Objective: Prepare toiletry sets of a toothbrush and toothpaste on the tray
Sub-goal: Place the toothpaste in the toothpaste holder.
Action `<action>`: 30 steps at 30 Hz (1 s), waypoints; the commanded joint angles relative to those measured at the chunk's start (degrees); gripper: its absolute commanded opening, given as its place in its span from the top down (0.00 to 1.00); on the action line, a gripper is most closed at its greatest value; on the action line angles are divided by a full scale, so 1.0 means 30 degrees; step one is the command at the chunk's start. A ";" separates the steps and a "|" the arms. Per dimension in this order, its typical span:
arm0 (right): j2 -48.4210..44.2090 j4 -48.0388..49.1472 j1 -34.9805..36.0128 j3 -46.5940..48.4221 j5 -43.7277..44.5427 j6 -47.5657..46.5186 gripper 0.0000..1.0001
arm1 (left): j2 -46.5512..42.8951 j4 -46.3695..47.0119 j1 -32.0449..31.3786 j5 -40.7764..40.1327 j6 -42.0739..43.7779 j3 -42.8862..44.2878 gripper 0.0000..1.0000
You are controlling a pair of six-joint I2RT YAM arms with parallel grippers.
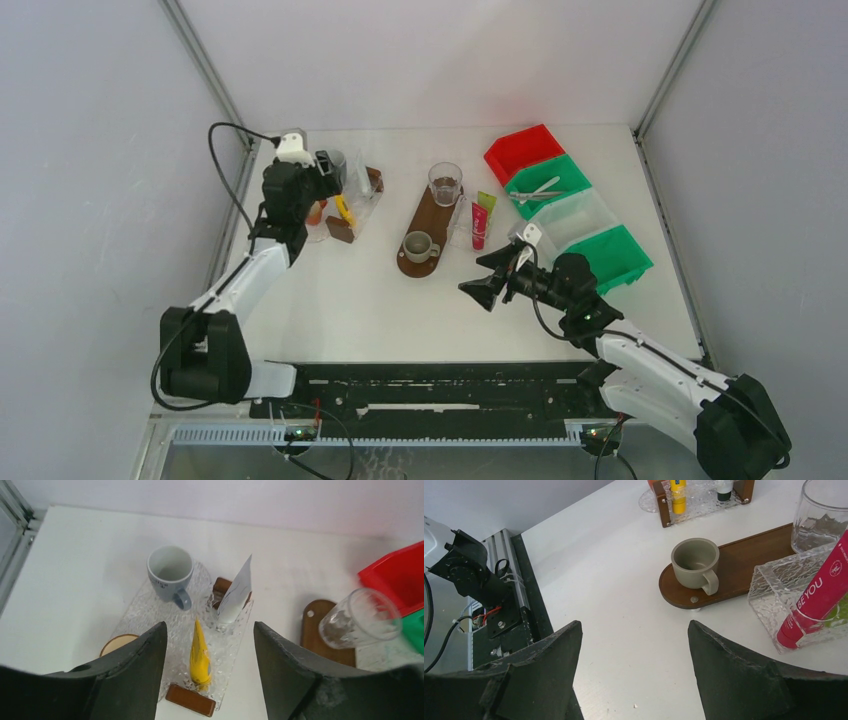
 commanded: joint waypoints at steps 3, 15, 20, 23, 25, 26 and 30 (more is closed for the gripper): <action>-0.0557 0.0926 -0.0193 -0.0157 -0.0202 0.0319 0.16 | -0.3475 0.1746 0.0079 0.0769 -0.1434 -0.1657 0.27; -0.1837 0.0384 -0.0252 -0.0159 -0.0429 0.0511 0.16 | -0.8638 0.5648 0.0094 0.4607 -0.6635 -0.5285 0.00; -0.3163 -0.1054 -0.0296 0.0277 -0.0361 0.0309 0.15 | -0.9068 0.6620 0.0078 0.6667 -0.8710 -0.5709 0.00; -0.4161 -0.2874 -0.0289 0.0994 -0.0073 -0.0207 0.15 | -0.9134 0.7855 0.0072 0.7659 -1.0263 -0.6100 0.00; -0.4674 -0.4367 -0.0296 0.1711 0.0370 -0.0650 0.14 | -0.9004 0.8773 0.0041 0.8291 -1.1306 -0.6248 0.00; -0.4884 -0.4940 -0.0328 0.1969 0.0523 -0.0844 0.12 | -0.8928 0.9131 -0.0045 0.8448 -1.1738 -0.6286 0.00; -0.5177 -0.5699 -0.0774 0.2094 0.2091 0.0074 0.00 | -0.8523 1.0030 -0.1319 0.8671 -1.1884 -0.6023 0.00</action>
